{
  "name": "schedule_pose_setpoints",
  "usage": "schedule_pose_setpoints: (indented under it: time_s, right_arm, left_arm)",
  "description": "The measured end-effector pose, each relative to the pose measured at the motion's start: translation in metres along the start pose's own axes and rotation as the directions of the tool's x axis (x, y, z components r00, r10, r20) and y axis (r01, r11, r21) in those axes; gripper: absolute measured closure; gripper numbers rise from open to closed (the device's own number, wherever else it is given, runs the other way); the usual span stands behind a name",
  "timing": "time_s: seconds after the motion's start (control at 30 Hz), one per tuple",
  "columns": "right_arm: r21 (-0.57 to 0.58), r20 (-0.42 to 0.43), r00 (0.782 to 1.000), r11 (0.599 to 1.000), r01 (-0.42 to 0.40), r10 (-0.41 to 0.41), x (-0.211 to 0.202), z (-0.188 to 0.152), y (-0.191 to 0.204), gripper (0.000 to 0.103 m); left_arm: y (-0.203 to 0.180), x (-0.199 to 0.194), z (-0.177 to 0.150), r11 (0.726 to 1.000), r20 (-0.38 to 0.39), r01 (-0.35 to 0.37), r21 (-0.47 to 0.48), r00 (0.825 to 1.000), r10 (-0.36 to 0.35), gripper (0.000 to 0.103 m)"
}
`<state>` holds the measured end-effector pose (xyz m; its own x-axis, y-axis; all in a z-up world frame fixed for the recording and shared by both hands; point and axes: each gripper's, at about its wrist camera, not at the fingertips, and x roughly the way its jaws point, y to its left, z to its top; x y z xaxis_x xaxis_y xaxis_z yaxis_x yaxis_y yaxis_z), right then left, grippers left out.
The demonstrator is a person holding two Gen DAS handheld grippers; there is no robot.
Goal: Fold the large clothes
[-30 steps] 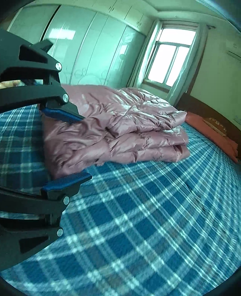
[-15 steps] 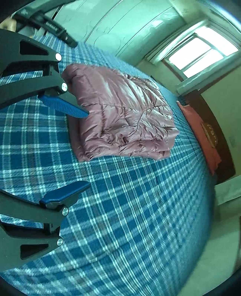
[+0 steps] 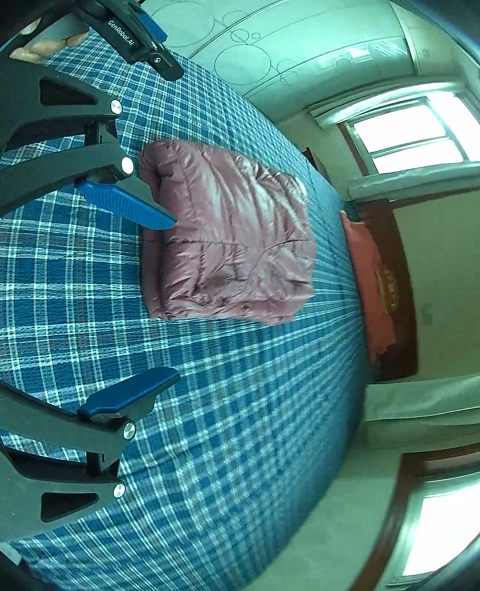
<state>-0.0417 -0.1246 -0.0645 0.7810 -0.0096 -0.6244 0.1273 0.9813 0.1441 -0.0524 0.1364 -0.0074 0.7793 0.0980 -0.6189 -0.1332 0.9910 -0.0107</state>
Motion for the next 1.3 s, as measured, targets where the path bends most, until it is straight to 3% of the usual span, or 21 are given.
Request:
schedule_pose_setpoints:
  time_s: [0.43,1.3]
  right_arm:
    - [-0.049,0.064,0.998,0.999,0.019,-0.016,-0.024,0.01,0.017,0.026]
    - [-0.06,0.063,0.998,0.998,0.017,-0.013,-0.023,0.008,0.021,0.026]
  left_arm:
    - [0.001,-0.021,0.009,1.0,0.034,0.017,-0.01,0.999,-0.016,0.007]
    - [-0.005,-0.021,0.005,0.999,0.023,0.031,-0.009,0.999,-0.031,0.007]
